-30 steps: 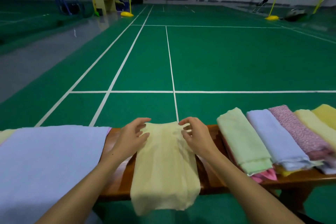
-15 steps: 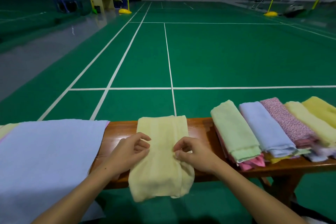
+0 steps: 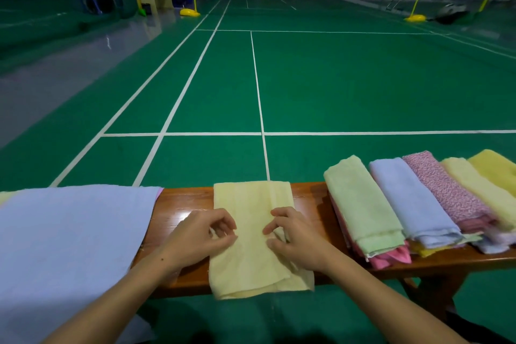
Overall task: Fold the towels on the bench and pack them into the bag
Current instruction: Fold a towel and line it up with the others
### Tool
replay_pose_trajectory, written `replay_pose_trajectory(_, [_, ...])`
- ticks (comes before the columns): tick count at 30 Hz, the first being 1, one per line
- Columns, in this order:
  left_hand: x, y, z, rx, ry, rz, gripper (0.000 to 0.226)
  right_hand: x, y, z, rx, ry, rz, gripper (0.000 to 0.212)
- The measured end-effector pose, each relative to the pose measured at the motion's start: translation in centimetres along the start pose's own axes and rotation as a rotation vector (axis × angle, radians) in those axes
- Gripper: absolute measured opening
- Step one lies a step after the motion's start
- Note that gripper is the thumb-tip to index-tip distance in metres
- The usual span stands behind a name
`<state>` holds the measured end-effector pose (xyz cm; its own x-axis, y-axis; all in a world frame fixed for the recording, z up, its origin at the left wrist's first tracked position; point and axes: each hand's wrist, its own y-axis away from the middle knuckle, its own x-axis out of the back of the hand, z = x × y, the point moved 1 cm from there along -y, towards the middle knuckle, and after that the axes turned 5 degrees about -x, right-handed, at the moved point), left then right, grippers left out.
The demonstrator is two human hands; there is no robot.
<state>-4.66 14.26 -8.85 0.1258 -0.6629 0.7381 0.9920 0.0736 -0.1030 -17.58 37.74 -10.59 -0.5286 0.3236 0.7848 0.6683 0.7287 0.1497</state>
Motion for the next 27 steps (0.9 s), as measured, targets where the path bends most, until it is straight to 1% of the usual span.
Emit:
replay_pose_trajectory(1, [0.0, 0.4, 0.0, -0.003, -0.040, -0.053, 0.017, 0.2, 0.3, 0.0, 0.016, 0.002, 0.015, 0.024])
replay_pose_trajectory(4, [-0.3, 1.7, -0.1, -0.006, -0.203, -0.162, 0.038, 0.7, 1.3, 0.3, 0.062, 0.050, 0.086, 0.019])
replay_pose_trajectory(7, [-0.3, 2.4, 0.0, 0.005, -0.244, -0.210, 0.041, 0.6, 2.3, 0.6, 0.098, 0.103, 0.017, 0.013])
replay_pose_trajectory(9, [-0.1, 2.4, 0.1, 0.000, -0.286, -0.253, 0.041, 0.3, 2.5, 1.0, 0.106, 0.132, -0.029, 0.019])
replay_pose_trajectory(14, [0.4, 1.6, -0.4, -0.014, -0.305, -0.302, 0.045, 0.9, 2.0, 1.4, 0.114, 0.172, -0.081, 0.047])
replay_pose_trajectory(17, [0.8, 1.2, -1.1, -0.023, -0.307, -0.312, 0.049, 1.3, 1.7, 1.4, 0.133, 0.198, -0.096, 0.054])
replay_pose_trajectory(19, [0.8, 1.1, -1.4, -0.042, -0.345, -0.309, 0.043, 1.5, 1.5, 1.5, 0.149, 0.228, -0.092, 0.052])
replay_pose_trajectory(23, [0.5, 0.8, -0.8, -0.092, -0.432, -0.229, 0.016, 1.3, 1.2, 0.7, 0.215, 0.364, -0.004, 0.033])
replay_pose_trajectory(24, [0.4, 0.7, -0.6, -0.092, -0.449, -0.219, 0.017, 1.2, 1.2, 0.4, 0.232, 0.402, 0.015, 0.032])
replay_pose_trajectory(26, [0.6, 0.7, -0.1, -0.065, -0.441, -0.210, 0.025, 1.2, 1.0, 0.1, 0.250, 0.441, 0.025, 0.031])
replay_pose_trajectory(27, [0.8, 0.7, 0.1, -0.049, -0.394, -0.205, 0.021, 1.4, 1.1, 0.0, 0.249, 0.426, 0.018, 0.030])
